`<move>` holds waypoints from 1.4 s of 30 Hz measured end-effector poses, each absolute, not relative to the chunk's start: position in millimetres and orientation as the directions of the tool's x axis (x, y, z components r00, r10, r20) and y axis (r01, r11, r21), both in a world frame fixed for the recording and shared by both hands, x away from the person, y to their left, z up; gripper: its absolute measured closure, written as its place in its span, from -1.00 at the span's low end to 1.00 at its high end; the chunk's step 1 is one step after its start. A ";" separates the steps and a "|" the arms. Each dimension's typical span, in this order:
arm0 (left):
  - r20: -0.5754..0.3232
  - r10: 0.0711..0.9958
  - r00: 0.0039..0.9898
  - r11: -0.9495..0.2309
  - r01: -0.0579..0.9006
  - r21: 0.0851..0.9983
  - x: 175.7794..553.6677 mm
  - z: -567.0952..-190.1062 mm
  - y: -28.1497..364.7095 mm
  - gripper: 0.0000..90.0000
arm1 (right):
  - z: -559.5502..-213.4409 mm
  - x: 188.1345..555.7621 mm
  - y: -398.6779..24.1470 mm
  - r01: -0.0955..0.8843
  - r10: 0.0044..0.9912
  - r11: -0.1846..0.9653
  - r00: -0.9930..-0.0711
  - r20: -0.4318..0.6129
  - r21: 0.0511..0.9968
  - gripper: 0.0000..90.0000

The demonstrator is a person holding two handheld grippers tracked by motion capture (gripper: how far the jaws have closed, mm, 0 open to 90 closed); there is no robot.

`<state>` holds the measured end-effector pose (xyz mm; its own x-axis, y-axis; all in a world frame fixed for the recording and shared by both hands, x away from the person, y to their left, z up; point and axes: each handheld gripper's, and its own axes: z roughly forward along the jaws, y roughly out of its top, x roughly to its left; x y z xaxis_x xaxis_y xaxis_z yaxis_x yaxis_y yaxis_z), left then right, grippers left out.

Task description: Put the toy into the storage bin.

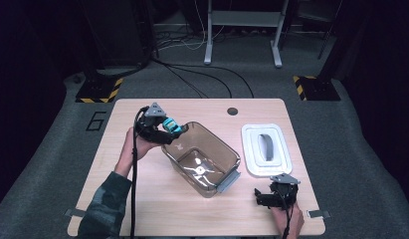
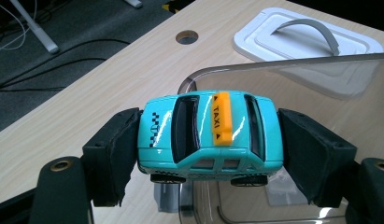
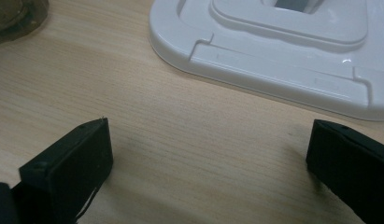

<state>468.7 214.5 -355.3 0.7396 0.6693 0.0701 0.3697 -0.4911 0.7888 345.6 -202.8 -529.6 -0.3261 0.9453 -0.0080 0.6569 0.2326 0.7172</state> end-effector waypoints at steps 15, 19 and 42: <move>0.058 0.642 0.764 -0.510 0.369 0.777 478.4 -360.7 189.4 -0.46 | -529.6 345.6 -202.7 0.657 0.946 0.232 -0.325 -0.007 0.718 -1.00; 0.051 0.639 0.767 -0.510 0.374 0.775 480.0 -361.2 183.8 -0.46 | -529.6 345.6 -202.7 0.657 0.946 0.232 -0.325 -0.007 0.717 -1.00; 0.035 0.629 0.776 -0.560 0.422 0.713 489.9 -373.0 153.3 -0.46 | -529.6 345.6 -202.4 0.657 0.947 0.228 -0.323 -0.005 0.719 -1.00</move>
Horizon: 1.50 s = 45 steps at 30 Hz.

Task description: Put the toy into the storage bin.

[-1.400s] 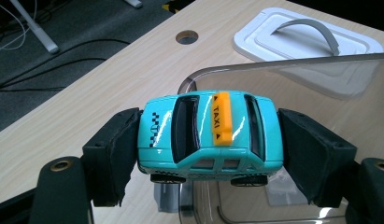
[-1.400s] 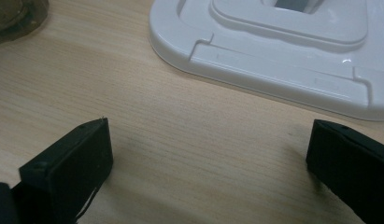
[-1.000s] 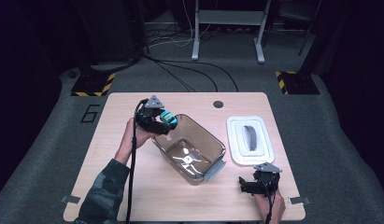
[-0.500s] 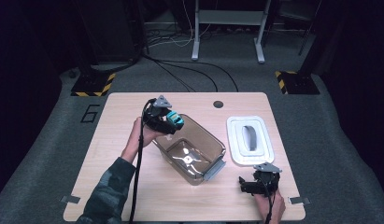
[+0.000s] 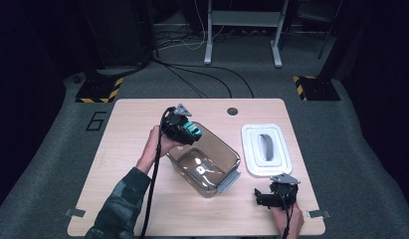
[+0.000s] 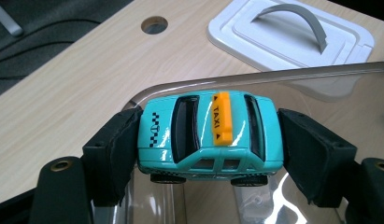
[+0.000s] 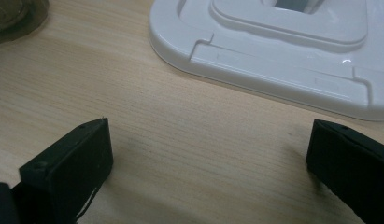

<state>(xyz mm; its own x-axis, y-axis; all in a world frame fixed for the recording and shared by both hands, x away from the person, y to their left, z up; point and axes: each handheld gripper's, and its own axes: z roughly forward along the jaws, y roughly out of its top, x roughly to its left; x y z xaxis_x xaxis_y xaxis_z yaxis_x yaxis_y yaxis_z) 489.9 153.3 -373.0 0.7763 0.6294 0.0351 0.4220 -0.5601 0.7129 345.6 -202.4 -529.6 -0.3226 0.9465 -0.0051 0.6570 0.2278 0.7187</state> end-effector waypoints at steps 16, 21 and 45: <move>0.004 0.642 0.766 -0.541 0.450 0.710 495.5 -386.3 140.0 -0.46 | -529.6 345.6 -202.4 0.657 0.946 0.229 -0.324 -0.005 0.719 -1.00; 0.002 0.646 0.763 -0.538 0.454 0.710 496.9 -389.9 138.4 -0.46 | -529.6 345.6 -202.4 0.657 0.946 0.229 -0.324 -0.005 0.718 -1.00; 0.024 0.665 0.747 -0.563 0.480 0.672 500.3 -400.4 119.8 -0.46 | -529.6 345.5 -202.4 0.656 0.946 0.229 -0.324 -0.006 0.719 -1.00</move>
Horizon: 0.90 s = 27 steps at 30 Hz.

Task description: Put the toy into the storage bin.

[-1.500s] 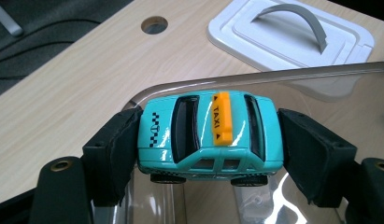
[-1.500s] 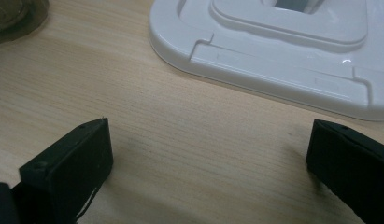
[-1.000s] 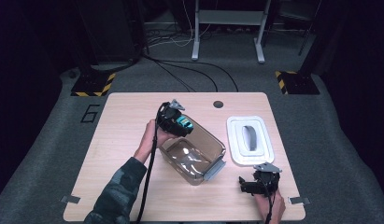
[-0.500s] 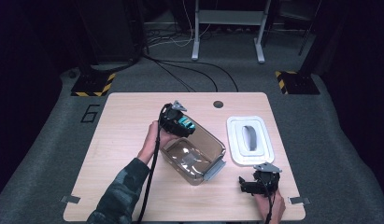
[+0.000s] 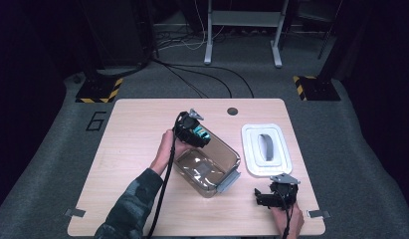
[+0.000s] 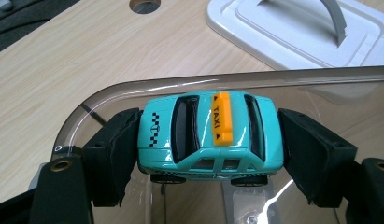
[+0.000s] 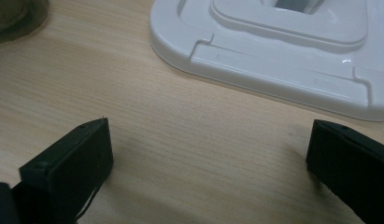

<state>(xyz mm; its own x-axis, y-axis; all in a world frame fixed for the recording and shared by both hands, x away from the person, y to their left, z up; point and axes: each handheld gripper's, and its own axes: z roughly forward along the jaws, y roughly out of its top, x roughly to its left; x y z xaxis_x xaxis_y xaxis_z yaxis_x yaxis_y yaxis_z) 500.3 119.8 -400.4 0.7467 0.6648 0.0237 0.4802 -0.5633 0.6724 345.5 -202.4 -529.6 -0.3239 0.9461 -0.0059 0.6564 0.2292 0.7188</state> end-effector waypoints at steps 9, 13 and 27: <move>0.024 0.666 0.745 -0.579 0.496 0.647 502.5 -401.6 115.9 -0.46 | -529.6 345.6 -202.5 0.655 0.946 0.230 -0.324 -0.007 0.719 -1.00; 0.025 0.670 0.742 -0.584 0.506 0.635 503.8 -402.2 113.9 -0.46 | -529.6 345.5 -202.4 0.655 0.946 0.230 -0.324 -0.008 0.720 -1.00; 0.031 0.675 0.737 -0.574 0.498 0.650 500.1 -394.7 115.7 -0.66 | -529.6 345.5 -202.8 0.654 0.945 0.236 -0.328 -0.011 0.719 -1.00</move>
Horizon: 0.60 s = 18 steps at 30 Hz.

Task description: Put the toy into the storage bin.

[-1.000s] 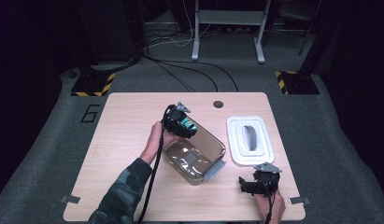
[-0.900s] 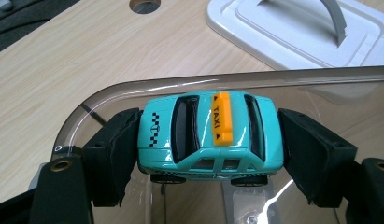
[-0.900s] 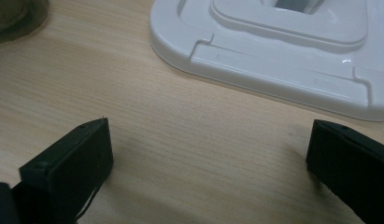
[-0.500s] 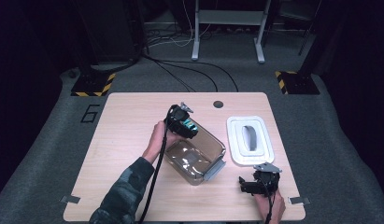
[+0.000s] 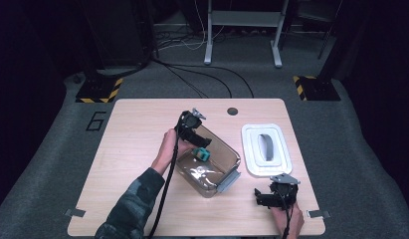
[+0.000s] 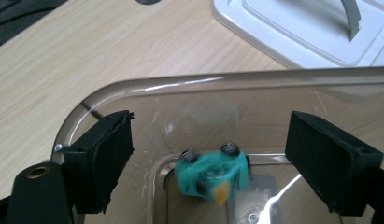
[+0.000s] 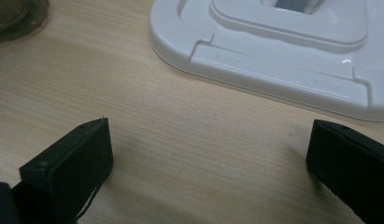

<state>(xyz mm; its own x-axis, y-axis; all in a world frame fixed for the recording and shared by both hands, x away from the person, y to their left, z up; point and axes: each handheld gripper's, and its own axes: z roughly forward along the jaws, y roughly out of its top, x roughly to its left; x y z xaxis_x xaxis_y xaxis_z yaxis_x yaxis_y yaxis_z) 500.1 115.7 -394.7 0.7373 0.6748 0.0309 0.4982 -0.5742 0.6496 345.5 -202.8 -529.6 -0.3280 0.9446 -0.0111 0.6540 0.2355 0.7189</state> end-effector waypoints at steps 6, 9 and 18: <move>0.036 0.677 0.735 -0.557 0.480 0.678 490.2 -384.5 126.5 -0.68 | -529.6 345.4 -202.7 0.654 0.945 0.236 -0.328 -0.011 0.719 -1.00; 0.038 0.681 0.731 -0.548 0.475 0.688 484.4 -381.3 135.4 -0.69 | -529.6 345.5 -202.8 0.654 0.945 0.236 -0.328 -0.011 0.719 -1.00; 0.042 0.700 0.713 -0.511 0.459 0.727 462.9 -376.7 166.9 -0.73 | -529.6 345.5 -202.9 0.655 0.945 0.235 -0.328 -0.010 0.718 -1.00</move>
